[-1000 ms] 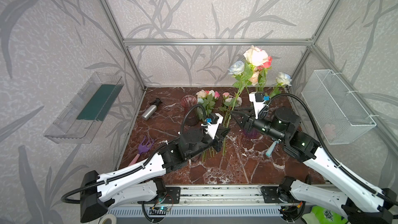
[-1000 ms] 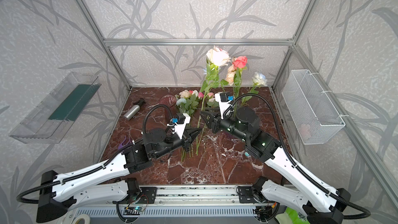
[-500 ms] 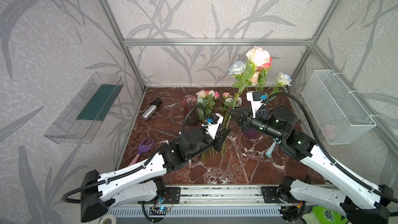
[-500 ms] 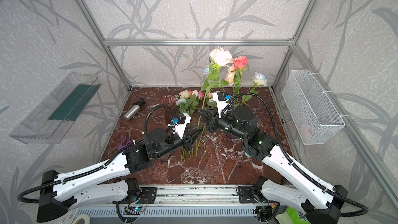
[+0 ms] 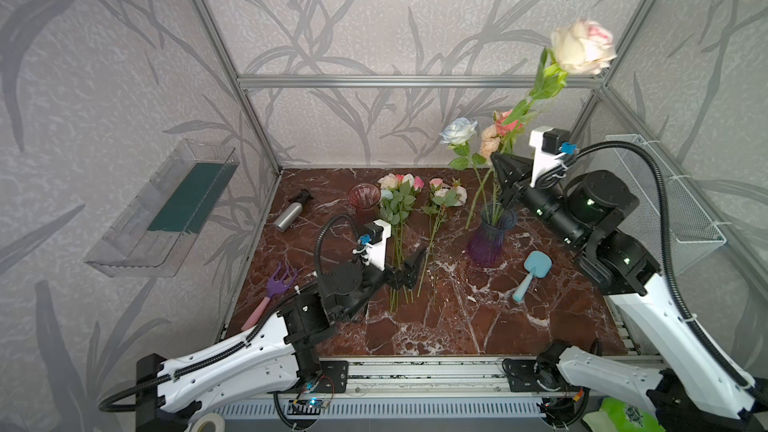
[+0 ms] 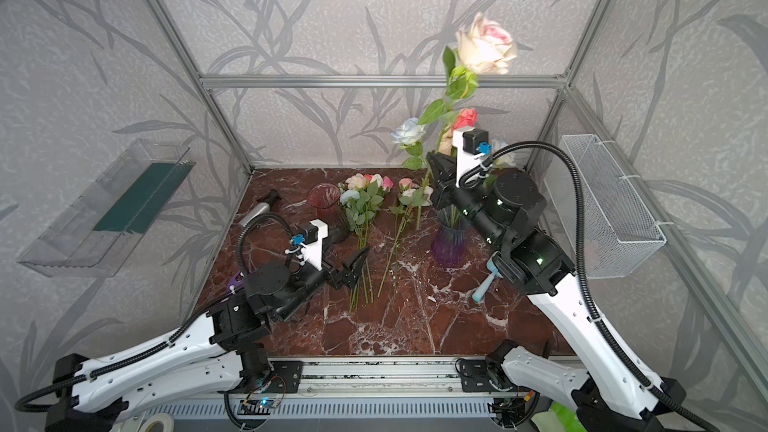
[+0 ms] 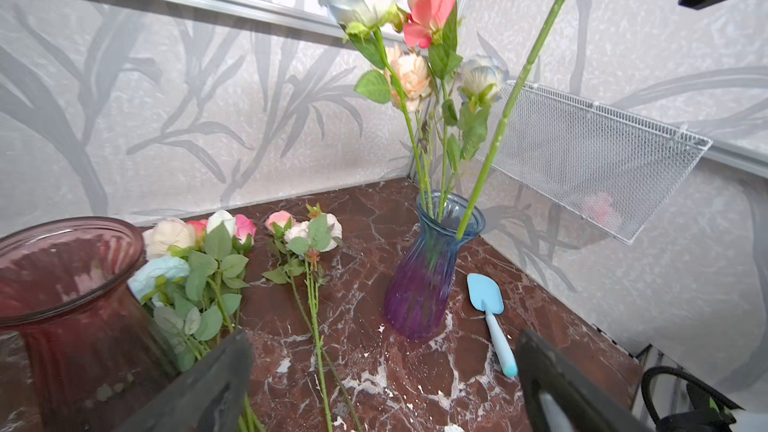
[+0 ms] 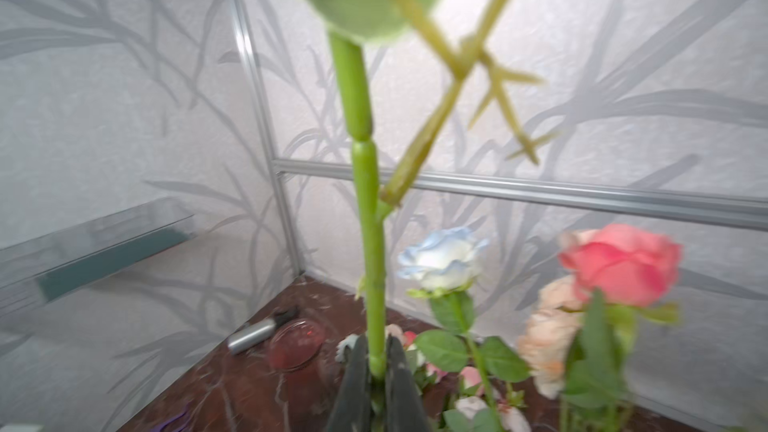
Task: Arrange the flowers into the vase
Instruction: 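Open the left gripper while the right gripper carries the rose into the vase, then release the rose and withdraw the right gripper while the left gripper returns to the bunch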
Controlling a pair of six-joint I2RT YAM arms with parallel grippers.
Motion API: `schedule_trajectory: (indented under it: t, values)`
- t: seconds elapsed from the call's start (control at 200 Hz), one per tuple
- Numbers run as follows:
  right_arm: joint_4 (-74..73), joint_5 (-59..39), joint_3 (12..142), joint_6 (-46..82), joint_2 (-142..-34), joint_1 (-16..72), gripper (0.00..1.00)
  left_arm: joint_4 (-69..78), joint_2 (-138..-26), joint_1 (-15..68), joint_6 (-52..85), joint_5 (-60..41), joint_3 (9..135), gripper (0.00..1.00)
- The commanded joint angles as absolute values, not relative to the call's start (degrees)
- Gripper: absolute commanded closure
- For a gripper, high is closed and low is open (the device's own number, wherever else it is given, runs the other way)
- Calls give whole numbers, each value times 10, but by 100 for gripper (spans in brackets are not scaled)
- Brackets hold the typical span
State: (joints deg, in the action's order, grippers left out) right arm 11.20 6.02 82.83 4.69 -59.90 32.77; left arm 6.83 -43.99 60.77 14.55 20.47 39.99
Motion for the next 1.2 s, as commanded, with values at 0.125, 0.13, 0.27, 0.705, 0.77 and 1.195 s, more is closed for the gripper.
schedule_trajectory:
  t: [0.125, 0.13, 0.27, 0.705, 0.77, 1.195]
  values:
    - [114, 82, 836, 20, -624, 207, 94, 38, -413, 602, 131, 260, 386, 1]
    - [114, 82, 836, 20, -625, 205, 94, 37, -413, 602, 131, 260, 386, 1]
    - [95, 74, 805, 42, -641, 181, 94, 46, -424, 598, 133, 260, 382, 1]
    - [49, 120, 633, 83, -610, 175, 86, 52, -451, 574, 154, 226, 383, 1]
    - [60, 134, 616, 92, -605, 175, 80, 53, -454, 573, 158, 220, 384, 1]
    - [153, 144, 603, 135, -551, 175, 55, 69, -505, 569, 182, 186, 405, 1]
